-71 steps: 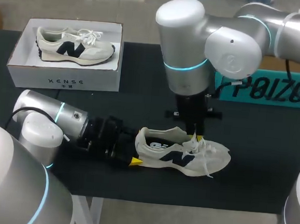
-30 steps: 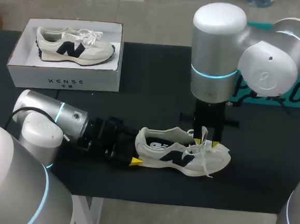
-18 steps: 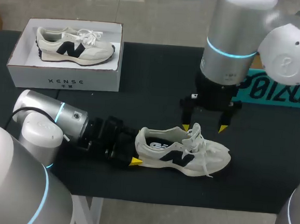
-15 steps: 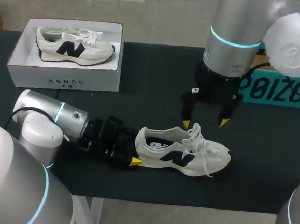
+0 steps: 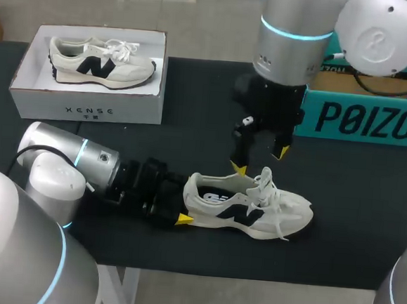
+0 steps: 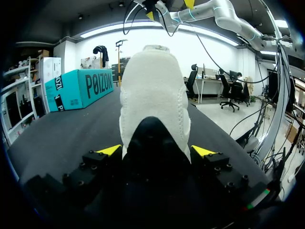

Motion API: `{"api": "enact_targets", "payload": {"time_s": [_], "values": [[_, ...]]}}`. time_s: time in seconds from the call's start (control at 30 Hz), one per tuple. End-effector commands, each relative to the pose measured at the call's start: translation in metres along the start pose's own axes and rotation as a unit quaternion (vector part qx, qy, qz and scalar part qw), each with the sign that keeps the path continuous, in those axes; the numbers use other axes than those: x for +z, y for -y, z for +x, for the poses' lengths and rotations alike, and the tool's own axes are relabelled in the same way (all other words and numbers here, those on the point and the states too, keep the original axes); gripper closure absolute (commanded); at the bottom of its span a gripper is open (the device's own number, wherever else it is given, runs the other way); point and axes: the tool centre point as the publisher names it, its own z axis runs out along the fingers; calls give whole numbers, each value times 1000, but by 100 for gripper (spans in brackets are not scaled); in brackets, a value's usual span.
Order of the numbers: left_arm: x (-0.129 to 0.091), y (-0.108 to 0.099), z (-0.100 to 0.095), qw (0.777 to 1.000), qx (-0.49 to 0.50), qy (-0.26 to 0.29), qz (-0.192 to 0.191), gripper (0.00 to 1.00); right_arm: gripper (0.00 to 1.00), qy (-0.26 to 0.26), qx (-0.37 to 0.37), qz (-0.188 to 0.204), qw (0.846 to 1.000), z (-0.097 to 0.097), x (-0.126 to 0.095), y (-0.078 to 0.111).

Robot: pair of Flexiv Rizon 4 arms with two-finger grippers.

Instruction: Take the shoe out of the shoebox, open the shoe tongue, remove and reinsert the insole, then place the shoe into the shoebox

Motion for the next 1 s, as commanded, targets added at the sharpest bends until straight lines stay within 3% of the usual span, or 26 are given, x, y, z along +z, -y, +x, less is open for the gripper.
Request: {"api": "enact_targets", "payload": {"time_s": [0.03,0.27,0.3,0.4,0.57,0.6,0.63,0.67,0.7,1.0], "values": [[3,-3,-1,1000,0,1,-2,100,0,-34,-305,84,948,-2,1,-8],[3,-3,-1,1000,0,1,-2,100,0,-34,-305,84,948,-2,1,-8],[3,-3,-1,1000,0,1,-2,100,0,-17,-345,103,933,0,-1,-12],[3,-3,-1,1000,0,1,-2,100,0,7,-388,112,915,2,-4,-15],[3,-3,-1,1000,0,1,-2,100,0,37,-432,101,896,4,1,-17],[3,-3,-1,1000,0,1,-2,100,25,38,-450,90,888,3,5,-19],[3,-3,-1,1000,0,1,-2,100,57,41,-442,94,891,2,9,-20],[3,-3,-1,1000,0,1,-2,100,66,36,-449,96,888,1,11,-21],[3,-3,-1,1000,0,1,-2,100,100,41,-457,91,884,1,16,-23],[3,-3,-1,1000,0,1,-2,100,100,23,-469,55,881,-8,47,-30]]}}
